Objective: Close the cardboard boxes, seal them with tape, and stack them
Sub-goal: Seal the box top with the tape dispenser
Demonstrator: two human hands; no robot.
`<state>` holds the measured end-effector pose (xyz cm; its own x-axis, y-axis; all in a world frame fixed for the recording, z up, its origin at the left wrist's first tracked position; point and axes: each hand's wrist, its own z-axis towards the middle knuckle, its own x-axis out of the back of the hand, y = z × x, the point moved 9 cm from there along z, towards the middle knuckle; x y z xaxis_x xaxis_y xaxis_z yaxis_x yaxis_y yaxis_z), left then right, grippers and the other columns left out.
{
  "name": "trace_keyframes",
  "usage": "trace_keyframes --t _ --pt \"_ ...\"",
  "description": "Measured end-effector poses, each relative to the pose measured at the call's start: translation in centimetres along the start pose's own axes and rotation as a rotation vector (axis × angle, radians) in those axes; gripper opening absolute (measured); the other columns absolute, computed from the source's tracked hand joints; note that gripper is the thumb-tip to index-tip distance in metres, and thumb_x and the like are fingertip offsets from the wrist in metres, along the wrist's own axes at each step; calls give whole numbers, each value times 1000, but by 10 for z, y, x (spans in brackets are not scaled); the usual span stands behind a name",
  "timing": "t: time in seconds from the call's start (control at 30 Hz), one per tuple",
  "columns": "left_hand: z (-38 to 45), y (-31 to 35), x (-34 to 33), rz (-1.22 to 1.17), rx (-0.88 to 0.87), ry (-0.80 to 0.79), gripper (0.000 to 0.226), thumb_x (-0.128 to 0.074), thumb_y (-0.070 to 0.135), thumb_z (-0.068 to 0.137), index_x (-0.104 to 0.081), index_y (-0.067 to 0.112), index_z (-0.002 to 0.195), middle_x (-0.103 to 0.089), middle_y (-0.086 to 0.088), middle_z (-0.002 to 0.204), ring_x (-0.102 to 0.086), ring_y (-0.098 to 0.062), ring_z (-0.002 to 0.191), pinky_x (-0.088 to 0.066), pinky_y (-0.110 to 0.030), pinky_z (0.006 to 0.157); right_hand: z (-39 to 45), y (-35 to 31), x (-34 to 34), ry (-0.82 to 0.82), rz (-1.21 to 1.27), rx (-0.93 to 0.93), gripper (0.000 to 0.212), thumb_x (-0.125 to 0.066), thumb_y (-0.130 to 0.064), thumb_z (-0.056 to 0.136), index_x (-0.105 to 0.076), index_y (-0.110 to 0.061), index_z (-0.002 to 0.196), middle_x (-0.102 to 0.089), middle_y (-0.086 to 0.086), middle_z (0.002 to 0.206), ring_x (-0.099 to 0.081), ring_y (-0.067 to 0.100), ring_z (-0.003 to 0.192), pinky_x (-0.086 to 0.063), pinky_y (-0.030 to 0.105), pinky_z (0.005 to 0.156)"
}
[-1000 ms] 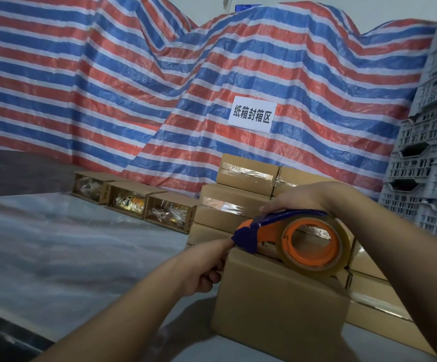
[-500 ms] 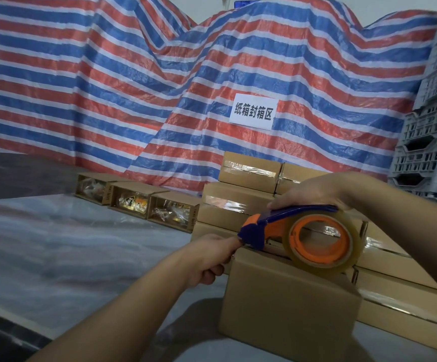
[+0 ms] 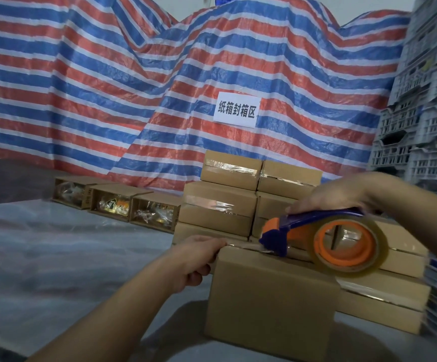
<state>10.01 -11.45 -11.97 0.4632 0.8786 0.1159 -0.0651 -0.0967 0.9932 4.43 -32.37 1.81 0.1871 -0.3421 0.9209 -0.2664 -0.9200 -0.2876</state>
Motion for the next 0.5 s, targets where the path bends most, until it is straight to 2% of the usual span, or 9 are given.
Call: trace_keyframes --t 0.1,0.17,0.2,0.27,0.3,0.37,0.43,0.5 --pt "-4 5 0 81 24 -2 24 -51 37 100 -65 18 97 -48 3 70 -36 -8 52 -22 -20 47 1 -12 -2 78 -146 17 40 -49 -57 98 -67 -22 88 -67 -8 60 -63 6 54 -50 17 53" --pt "-5 20 6 273 -22 109 30 -47 39 102 -63 14 103 -53 1 82 -52 -12 67 -34 -22 56 -1 -16 -4 76 -190 12 39 -47 -56 100 -65 -23 88 -67 -9 60 -63 6 56 -49 20 60" --pt "-6 34 10 382 -93 196 31 -43 39 103 -61 14 103 -56 2 86 -57 -14 76 -38 -24 61 -2 -16 -5 70 -202 10 38 -46 -55 100 -65 -23 89 -67 -9 60 -63 5 56 -49 21 64" --pt "-14 67 2 538 -331 306 28 -38 37 105 -58 18 99 -58 2 84 -57 -12 77 -43 -28 65 -2 -15 -4 73 -208 7 39 -47 -56 99 -66 -22 97 -70 -5 70 -66 8 64 -52 25 73" --pt "-19 79 -10 601 -437 287 28 -36 37 105 -58 21 98 -59 2 84 -56 -11 76 -46 -30 66 -2 -15 -4 79 -213 6 41 -48 -57 99 -66 -21 103 -71 -2 77 -67 11 71 -53 27 78" --pt "-25 79 -41 733 -520 118 30 -33 45 104 -58 28 104 -63 5 92 -58 -8 83 -49 -30 74 -1 -15 -6 66 -213 20 43 -46 -56 100 -65 -20 112 -69 0 82 -65 13 74 -52 28 80" --pt "-27 62 -61 917 -509 -39 47 -26 61 99 -54 37 127 -62 9 121 -56 -6 108 -45 -28 89 1 -16 -9 42 -224 45 44 -43 -54 102 -62 -19 121 -67 1 83 -63 12 72 -50 28 78" --pt "-27 54 -64 1068 -516 -77 68 -20 76 90 -43 38 142 -51 11 142 -46 -8 128 -40 -33 103 0 -17 -12 25 -229 64 43 -41 -51 103 -60 -17 123 -65 0 79 -61 9 67 -50 26 75"
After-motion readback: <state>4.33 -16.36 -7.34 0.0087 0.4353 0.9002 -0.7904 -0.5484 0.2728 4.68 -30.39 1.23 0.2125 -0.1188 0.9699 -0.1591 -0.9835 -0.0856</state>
